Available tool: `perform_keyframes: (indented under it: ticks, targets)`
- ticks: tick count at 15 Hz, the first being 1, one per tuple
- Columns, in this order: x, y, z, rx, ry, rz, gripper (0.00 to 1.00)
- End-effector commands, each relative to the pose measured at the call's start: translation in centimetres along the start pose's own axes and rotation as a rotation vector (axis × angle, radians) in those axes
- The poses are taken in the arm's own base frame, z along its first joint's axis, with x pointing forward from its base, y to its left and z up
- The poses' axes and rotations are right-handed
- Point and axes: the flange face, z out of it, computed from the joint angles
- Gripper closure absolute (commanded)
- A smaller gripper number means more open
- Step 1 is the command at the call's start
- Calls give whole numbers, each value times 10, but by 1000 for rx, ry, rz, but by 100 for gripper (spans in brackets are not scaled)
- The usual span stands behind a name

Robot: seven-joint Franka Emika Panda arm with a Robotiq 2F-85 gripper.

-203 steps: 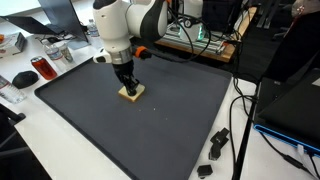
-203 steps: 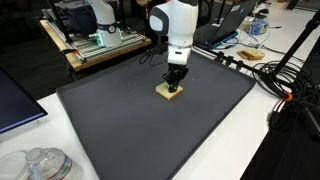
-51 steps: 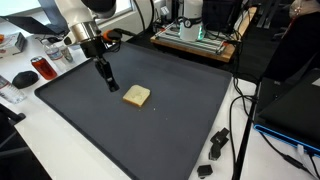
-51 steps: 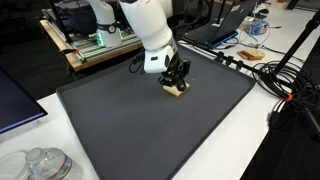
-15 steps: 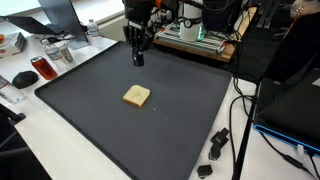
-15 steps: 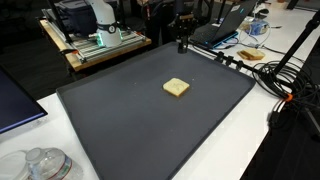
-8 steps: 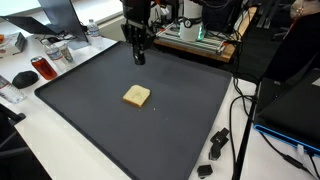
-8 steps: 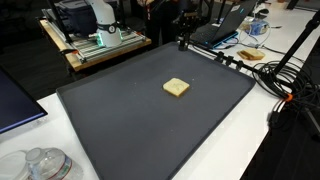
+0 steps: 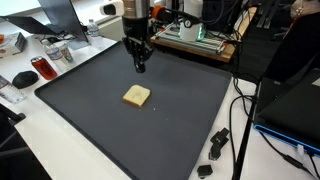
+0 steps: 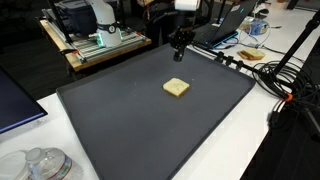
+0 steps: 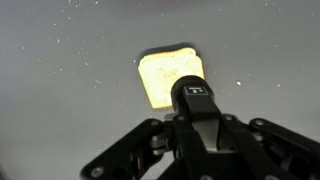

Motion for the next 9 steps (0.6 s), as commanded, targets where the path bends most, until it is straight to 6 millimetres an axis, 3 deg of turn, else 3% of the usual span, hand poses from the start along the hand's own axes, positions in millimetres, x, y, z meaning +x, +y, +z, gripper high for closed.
perform_keyframes:
  ticks: [1, 9]
  targets:
    - [6, 4, 25, -18, -8, 37, 95]
    - [11, 17, 86, -8, 1, 132, 95]
